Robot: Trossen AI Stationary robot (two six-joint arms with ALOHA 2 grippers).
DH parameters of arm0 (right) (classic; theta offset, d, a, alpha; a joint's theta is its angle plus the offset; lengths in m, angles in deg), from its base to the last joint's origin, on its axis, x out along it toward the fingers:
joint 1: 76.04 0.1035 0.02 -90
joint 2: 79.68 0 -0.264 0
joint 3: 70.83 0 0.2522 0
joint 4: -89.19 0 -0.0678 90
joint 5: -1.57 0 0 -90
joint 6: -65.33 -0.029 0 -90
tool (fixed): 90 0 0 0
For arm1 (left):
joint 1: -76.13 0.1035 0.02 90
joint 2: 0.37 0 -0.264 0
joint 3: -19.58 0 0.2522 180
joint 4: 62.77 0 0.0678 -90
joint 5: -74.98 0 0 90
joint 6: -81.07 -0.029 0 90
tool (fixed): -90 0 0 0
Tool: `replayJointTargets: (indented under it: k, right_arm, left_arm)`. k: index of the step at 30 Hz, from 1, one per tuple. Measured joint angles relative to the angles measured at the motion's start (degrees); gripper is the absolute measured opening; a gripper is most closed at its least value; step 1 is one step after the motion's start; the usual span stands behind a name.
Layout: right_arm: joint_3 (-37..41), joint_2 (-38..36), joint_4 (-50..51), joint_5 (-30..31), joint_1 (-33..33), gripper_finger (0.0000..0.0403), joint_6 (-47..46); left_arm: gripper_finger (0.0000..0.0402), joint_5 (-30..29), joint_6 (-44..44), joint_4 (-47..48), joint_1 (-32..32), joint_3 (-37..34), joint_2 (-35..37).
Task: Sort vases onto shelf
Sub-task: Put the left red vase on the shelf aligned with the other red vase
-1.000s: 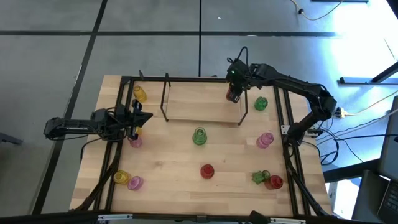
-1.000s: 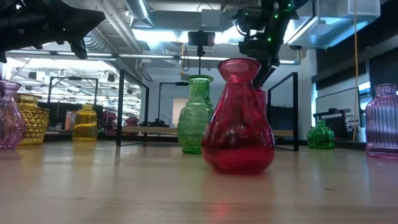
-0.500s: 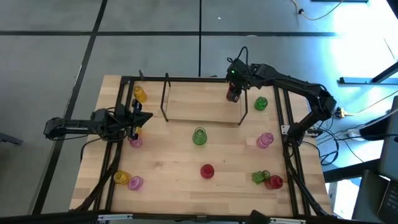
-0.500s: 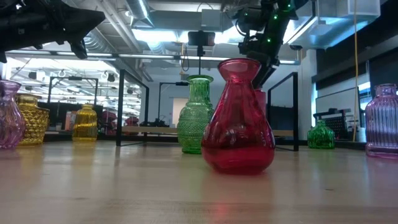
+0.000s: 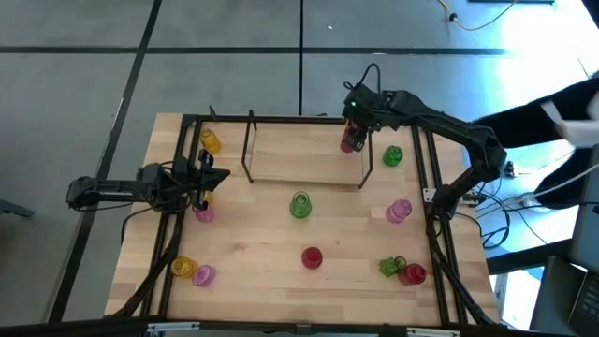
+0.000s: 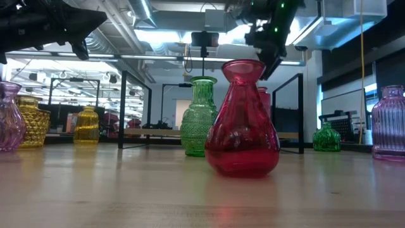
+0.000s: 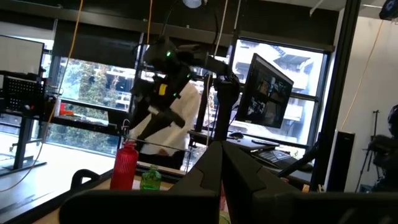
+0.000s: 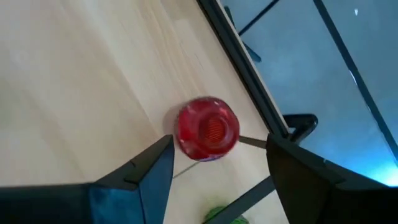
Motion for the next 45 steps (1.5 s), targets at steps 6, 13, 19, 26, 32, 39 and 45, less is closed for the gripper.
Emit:
replayJointTargets:
  k: [6,13,19,26,32,39,45]
  right_arm:
    - [-4.5,-0.7,2.5,-0.7,6.3,0.0237,-2.0]
    - [-4.3,-0.8,0.4,-1.7,18.6,0.0237,-4.7]
    - [-3.7,-0.7,-3.6,-1.8,27.9,0.0237,-6.3]
    - [-3.7,-0.7,-5.9,-1.7,35.6,0.0237,-8.7]
    - [-3.7,0.9,-8.6,-4.9,41.0,0.0237,-8.8]
    - [-3.7,4.2,-11.4,-8.1,45.5,0.0237,-8.7]
    - [-3.7,8.5,-13.0,-10.1,47.9,0.0237,-8.5]
  left_arm:
    - [0.0001,0.0,0.0,0.0,0.0,0.0,0.0]
    - [0.0001,0.1,0.0,0.1,0.0,0.0,0.0]
    - [0.0001,0.2,0.1,0.2,0.0,0.0,0.0]
    - [0.0001,0.2,0.2,0.4,0.0,0.0,0.0]
    - [0.0001,0.2,0.2,0.4,0.0,0.0,0.0]
    - [0.0001,0.2,0.2,0.6,0.0,0.0,0.0]
    - [0.0001,0.2,0.4,0.6,0.0,0.0,0.0]
